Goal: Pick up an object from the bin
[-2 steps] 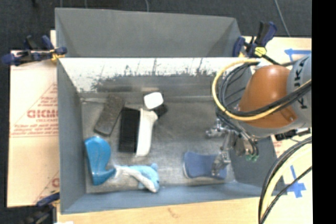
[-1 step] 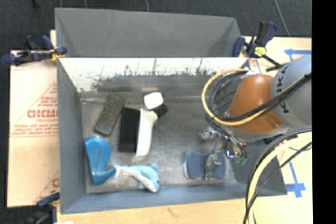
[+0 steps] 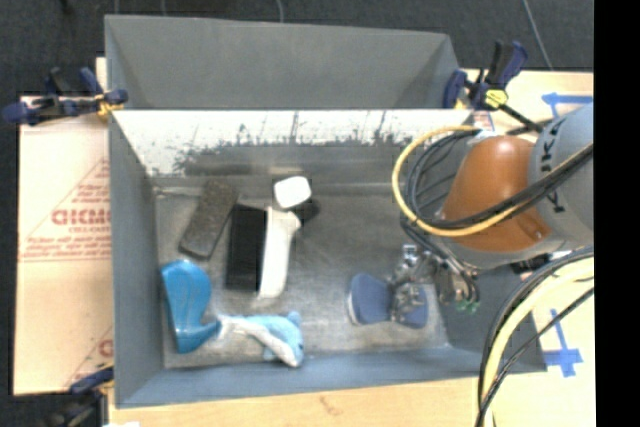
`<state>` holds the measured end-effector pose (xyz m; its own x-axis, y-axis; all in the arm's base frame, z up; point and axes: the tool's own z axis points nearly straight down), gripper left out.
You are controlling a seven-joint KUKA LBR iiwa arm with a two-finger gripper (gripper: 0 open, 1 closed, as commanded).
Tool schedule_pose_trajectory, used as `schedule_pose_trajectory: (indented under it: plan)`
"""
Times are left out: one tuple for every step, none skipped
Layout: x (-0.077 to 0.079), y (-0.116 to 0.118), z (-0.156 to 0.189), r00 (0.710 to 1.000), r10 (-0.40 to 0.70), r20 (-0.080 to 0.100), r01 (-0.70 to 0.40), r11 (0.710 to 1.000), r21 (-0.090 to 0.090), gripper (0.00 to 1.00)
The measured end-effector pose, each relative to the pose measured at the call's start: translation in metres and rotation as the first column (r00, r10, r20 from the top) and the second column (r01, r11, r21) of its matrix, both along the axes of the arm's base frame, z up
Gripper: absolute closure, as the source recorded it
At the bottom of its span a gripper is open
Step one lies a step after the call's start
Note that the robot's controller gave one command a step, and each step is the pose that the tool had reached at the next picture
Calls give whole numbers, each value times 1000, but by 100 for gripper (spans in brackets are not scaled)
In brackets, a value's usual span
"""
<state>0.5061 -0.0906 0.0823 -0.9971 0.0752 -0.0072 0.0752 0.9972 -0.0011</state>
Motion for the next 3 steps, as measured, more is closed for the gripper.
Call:
schedule_pose_trajectory:
  plan:
    - [0,0,0,1000,0,0,0,1000,0,100]
    - [-1,0,4,1000,1,-4,-1,1000,1,100]
    - [-2,0,19,1000,2,-7,-2,1000,1,100]
